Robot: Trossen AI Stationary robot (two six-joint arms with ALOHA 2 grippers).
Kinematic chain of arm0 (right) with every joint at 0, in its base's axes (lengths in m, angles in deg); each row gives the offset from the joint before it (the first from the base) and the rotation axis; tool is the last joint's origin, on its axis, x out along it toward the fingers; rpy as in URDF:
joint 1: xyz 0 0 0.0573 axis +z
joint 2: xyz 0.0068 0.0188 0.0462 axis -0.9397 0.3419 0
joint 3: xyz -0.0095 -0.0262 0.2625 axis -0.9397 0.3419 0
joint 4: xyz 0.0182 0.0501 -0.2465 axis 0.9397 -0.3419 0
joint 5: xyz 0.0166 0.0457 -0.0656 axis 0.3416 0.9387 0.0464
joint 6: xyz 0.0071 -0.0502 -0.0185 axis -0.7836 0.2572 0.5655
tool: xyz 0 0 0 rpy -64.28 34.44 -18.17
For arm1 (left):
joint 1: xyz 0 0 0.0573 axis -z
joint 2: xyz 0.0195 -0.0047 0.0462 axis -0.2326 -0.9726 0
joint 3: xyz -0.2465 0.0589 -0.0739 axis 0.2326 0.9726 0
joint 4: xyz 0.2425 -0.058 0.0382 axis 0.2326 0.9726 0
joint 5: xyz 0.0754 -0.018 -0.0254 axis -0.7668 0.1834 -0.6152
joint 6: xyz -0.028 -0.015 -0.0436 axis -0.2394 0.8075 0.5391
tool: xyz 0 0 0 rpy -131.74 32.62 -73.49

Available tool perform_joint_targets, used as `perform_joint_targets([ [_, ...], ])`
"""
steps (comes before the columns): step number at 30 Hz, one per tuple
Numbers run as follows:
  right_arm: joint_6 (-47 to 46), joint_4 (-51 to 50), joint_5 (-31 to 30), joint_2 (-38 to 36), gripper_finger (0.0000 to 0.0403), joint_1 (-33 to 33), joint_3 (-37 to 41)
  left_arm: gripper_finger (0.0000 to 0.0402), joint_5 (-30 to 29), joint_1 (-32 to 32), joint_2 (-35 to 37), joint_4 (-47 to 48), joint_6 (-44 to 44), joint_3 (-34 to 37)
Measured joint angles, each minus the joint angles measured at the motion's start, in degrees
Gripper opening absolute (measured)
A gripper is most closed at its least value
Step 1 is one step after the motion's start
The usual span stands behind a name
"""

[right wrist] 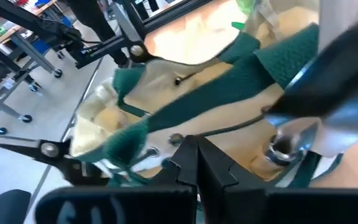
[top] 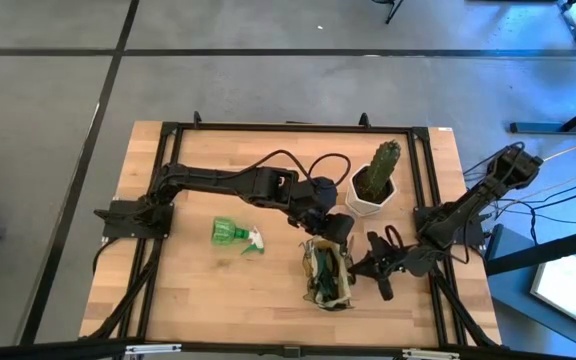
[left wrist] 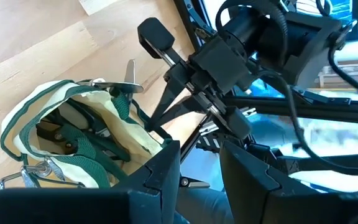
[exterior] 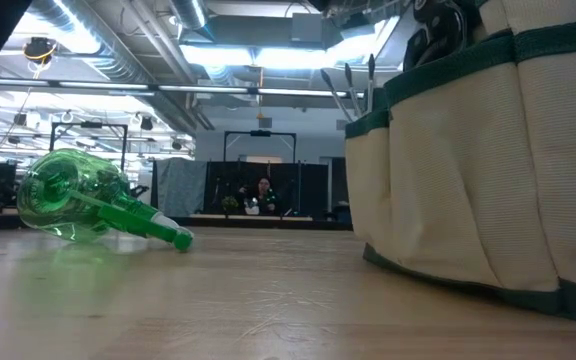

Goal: Pick & Place Garden tools in Gardening bag
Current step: Put the green spray bottle into the white bag

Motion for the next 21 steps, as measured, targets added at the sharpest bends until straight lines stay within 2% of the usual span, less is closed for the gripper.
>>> perform_joint_targets([
  [7, 4.5, -4.6, 0.0, -3.9, 0.0, 0.9, -5.2, 0.0109, 0.6, 0.0, 0.0, 0.0, -0.9, 0.0],
  [10, 5.7, -13.1, 0.0, -6.8, 0.0, 1.3, -9.6, 0.0109, 3.5, 0.1, 0.3, 0.4, -3.7, 0.0],
  [16, 10.0, -32.0, 0.0, -12.4, 0.0, 3.5, -18.9, 0.0109, 3.6, 1.7, 2.2, 2.1, -11.3, 0.0],
  [21, 11.5, -46.2, 0.1, -15.4, 0.0, 4.8, -25.2, 0.0109, 3.4, 2.8, 2.1, 8.9, -9.8, 0.0],
])
